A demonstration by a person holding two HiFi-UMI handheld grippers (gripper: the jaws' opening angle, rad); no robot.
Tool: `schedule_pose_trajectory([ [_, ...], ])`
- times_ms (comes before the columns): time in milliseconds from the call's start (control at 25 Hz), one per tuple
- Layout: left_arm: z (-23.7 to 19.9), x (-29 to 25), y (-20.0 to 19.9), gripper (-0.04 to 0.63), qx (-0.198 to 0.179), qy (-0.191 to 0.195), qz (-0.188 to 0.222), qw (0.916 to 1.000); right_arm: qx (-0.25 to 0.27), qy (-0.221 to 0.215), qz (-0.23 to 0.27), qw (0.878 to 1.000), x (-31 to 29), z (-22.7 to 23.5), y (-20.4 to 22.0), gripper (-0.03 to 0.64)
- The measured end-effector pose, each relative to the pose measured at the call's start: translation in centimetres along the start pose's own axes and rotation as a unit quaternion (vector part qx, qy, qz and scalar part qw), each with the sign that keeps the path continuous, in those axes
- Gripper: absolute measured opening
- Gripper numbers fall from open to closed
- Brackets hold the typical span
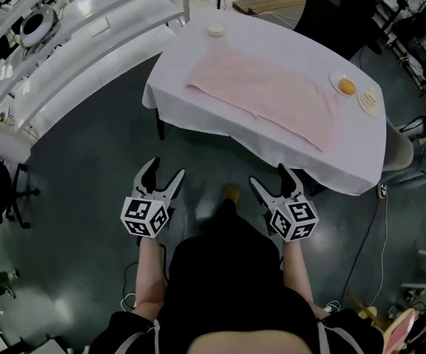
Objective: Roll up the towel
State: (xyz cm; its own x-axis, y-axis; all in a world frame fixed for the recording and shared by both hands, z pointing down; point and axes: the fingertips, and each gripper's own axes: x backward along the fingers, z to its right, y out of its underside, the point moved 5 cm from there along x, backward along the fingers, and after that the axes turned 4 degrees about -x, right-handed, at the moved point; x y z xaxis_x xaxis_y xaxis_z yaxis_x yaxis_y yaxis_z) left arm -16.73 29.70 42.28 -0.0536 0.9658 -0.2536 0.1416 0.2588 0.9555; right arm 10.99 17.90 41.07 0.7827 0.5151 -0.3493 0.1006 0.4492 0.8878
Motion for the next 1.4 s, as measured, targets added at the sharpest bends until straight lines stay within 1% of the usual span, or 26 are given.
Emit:
schedule_pose_trajectory([
  [160,-0.6,-5.3,-2.3,0.336,-0.005,0.003,0.001,1.0000,-0.003,0.001,-0.009,1.000,-3.1,3.9,-2.4,0.416],
  [280,-1.8,-8.9,-4.2,0.336,-0.006,-0.002,0.010,0.9999,0.003,-0.004,-0.004,1.000,-6.1,6.0,-4.9,0.416],
  [400,-1.9,-12.4,-5.4,0.336,-0.007,-0.002,0.010,0.9999,-0.002,-0.005,0.003,1.000,-8.2,8.7,-7.0,0.416],
  [760,-3.1,-21.2,-7.7,0.336,-0.015,-0.007,0.011,0.9998,-0.004,-0.018,0.004,1.000,-13.8,15.5,-10.4,0.416],
  [880,-3.6,-22.6,-7.9,0.336,-0.018,-0.014,0.008,0.9997,-0.010,-0.017,0.006,1.000,-15.0,17.3,-10.9,0.416],
  [960,-3.6,-23.4,-7.7,0.336,-0.020,-0.010,0.004,0.9997,-0.010,-0.012,0.006,1.000,-15.5,18.4,-11.0,0.416],
  [1160,-4.4,-24.6,-6.3,0.336,-0.027,0.004,-0.032,0.9991,-0.026,-0.008,-0.015,1.000,-15.3,19.5,-9.3,0.416],
  [1320,-5.4,-25.8,-6.0,0.336,-0.048,0.021,-0.056,0.9971,-0.044,0.008,-0.027,0.999,-14.0,20.6,-7.8,0.415],
  [1360,-5.8,-26.1,-5.9,0.336,-0.053,0.025,-0.062,0.9964,-0.047,0.010,-0.032,0.998,-13.7,20.9,-7.3,0.378],
  [1400,-6.2,-26.4,-5.9,0.336,-0.057,0.029,-0.069,0.9956,-0.050,0.013,-0.038,0.998,-13.5,21.1,-6.9,0.368],
])
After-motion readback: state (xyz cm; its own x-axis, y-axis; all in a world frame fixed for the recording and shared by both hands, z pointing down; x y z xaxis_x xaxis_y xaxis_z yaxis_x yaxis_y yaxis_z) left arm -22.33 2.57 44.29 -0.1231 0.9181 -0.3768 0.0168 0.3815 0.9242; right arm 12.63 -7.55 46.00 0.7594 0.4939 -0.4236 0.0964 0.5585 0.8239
